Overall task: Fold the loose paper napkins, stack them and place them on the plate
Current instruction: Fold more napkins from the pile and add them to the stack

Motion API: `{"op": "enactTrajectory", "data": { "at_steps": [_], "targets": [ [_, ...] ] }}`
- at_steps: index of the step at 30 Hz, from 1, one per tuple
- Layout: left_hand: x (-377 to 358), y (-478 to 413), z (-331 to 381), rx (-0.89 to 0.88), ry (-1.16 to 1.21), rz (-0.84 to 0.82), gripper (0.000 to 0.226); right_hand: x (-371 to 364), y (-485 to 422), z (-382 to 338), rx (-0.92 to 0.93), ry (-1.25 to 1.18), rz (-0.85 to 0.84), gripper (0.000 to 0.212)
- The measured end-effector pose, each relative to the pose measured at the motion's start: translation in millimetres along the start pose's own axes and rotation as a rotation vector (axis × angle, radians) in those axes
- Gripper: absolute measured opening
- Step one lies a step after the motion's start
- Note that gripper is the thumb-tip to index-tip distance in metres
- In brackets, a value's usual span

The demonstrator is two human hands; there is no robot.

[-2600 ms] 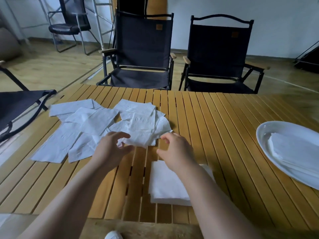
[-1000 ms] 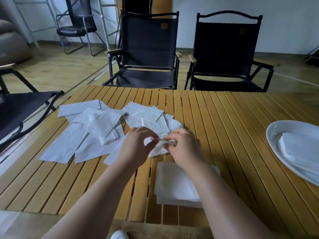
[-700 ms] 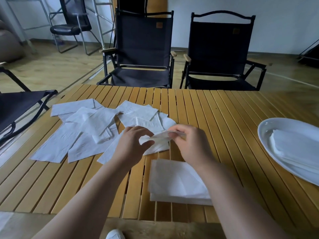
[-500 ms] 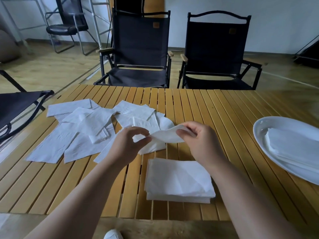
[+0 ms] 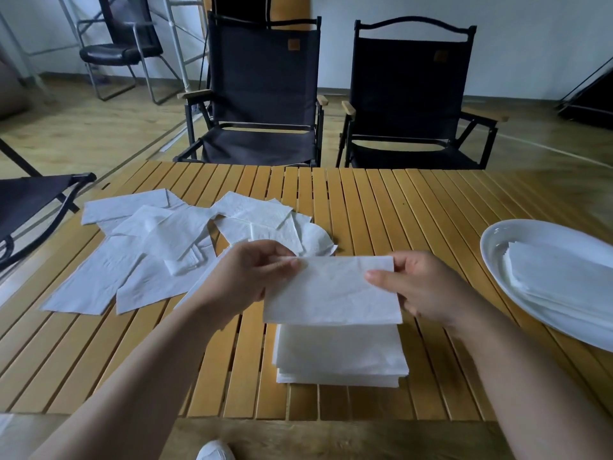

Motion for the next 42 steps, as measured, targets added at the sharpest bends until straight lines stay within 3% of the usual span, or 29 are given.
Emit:
{"op": "enactTrajectory", "data": {
  "at_steps": [3, 6, 23, 29, 33, 36, 42],
  "targets": [
    [-12.9, 7.3, -11.8, 0.106, -0.122, -0.206, 0.011, -5.7, 3.2, 23.3, -0.160, 0.151, -0.199, 0.017],
    [-18.4, 11.0, -18.5, 0.146, -0.197, -0.289, 0.009, -9.1, 3.3, 38.2, -0.242, 0.296, -0.255, 0.022],
    [-25.6, 4.9, -47.1, 0.146, -0.534, -0.400, 0.030, -15.4, -8.8, 52.8, -0.331, 0.491, -0.234, 0.029],
    [-23.9, 1.8, -51.5, 0.161, -0.680, -0.397, 0.041, -7.5, -12.0, 54.1, -0.383, 0.581, -0.127, 0.042],
    [-7.3, -2.1, -47.4, 0.178, -0.713, -0.309, 0.040, 4.6, -15.8, 33.9, -0.274, 0.512, 0.104, 0.045],
    [27.0, -3.4, -43.7, 0.179, -0.803, -0.157, 0.034, -2.0, -20.0, 13.9, -0.100, 0.357, 0.268, 0.030],
    [72.1, 20.6, -56.6, 0.258, -0.849, -0.083, 0.036, -63.5, -38.4, -13.1, 0.016, 0.272, 0.200, 0.015]
  ]
}}
Point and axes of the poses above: each hand's wrist, its own y-axis away from the middle knuckle, its own x-axis out of the back of the hand, z = x × y, the point moved 8 cm from there along -y, towards the middle knuckle, and after that the axes turned 13 degrees about -x, right-handed, at the moved point
